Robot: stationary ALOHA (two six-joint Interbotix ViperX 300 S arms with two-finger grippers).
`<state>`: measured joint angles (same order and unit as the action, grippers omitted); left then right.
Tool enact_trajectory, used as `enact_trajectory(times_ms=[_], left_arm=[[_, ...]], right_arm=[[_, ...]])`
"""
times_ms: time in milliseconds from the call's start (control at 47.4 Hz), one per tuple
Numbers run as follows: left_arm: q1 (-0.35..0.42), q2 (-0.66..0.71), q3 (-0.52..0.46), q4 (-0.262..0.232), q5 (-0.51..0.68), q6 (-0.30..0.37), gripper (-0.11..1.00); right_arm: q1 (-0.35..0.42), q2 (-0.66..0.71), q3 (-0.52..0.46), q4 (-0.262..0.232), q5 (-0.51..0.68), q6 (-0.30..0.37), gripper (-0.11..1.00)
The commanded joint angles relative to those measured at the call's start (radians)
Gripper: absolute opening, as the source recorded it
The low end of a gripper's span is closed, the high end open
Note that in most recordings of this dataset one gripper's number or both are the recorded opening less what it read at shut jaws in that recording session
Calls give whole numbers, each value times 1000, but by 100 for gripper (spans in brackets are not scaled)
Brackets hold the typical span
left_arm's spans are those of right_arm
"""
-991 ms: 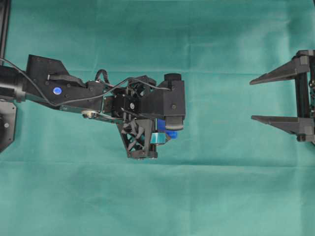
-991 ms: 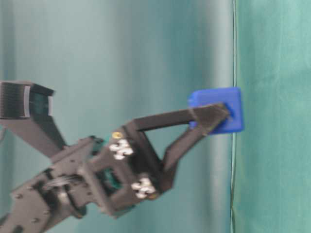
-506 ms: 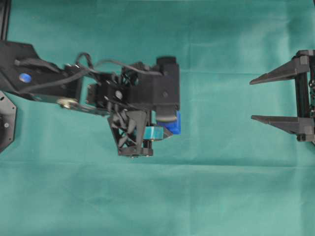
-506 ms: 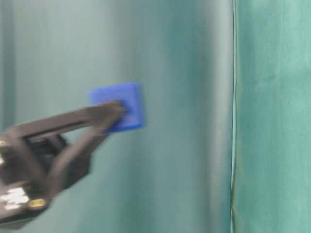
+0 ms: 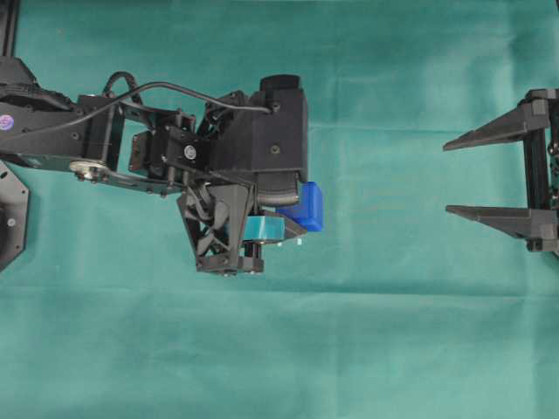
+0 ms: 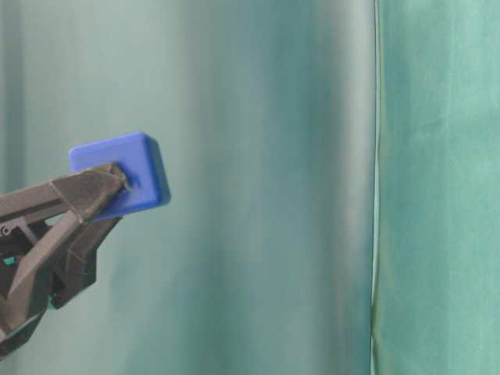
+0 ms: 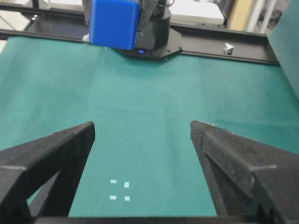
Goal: Handover the blue block to the right arm after grasping it with the left arm, then place it in the designated position.
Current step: 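Lift the cube with the left gripper and raise it toward center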
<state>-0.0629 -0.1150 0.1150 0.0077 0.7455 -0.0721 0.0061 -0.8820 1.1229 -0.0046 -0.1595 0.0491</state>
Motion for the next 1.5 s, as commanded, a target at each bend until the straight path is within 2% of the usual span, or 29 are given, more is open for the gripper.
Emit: enact_trajectory(times_ms=[0, 590, 822, 1033, 1476], left_arm=[[-3, -26, -20, 5, -3, 2, 47], [-5, -26, -18, 5, -3, 2, 47], [-3, -46, 9, 5, -46, 6, 47], [-3, -123, 120, 5, -186, 8, 47], [-5, -322, 463, 5, -661, 43, 47]], right_arm=[[3, 6, -28, -2, -5, 0, 99], [3, 6, -28, -2, -6, 0, 99], [3, 6, -28, -2, -6, 0, 99], [5, 6, -28, -2, -8, -3, 99], [3, 6, -29, -49, -54, -5, 99]])
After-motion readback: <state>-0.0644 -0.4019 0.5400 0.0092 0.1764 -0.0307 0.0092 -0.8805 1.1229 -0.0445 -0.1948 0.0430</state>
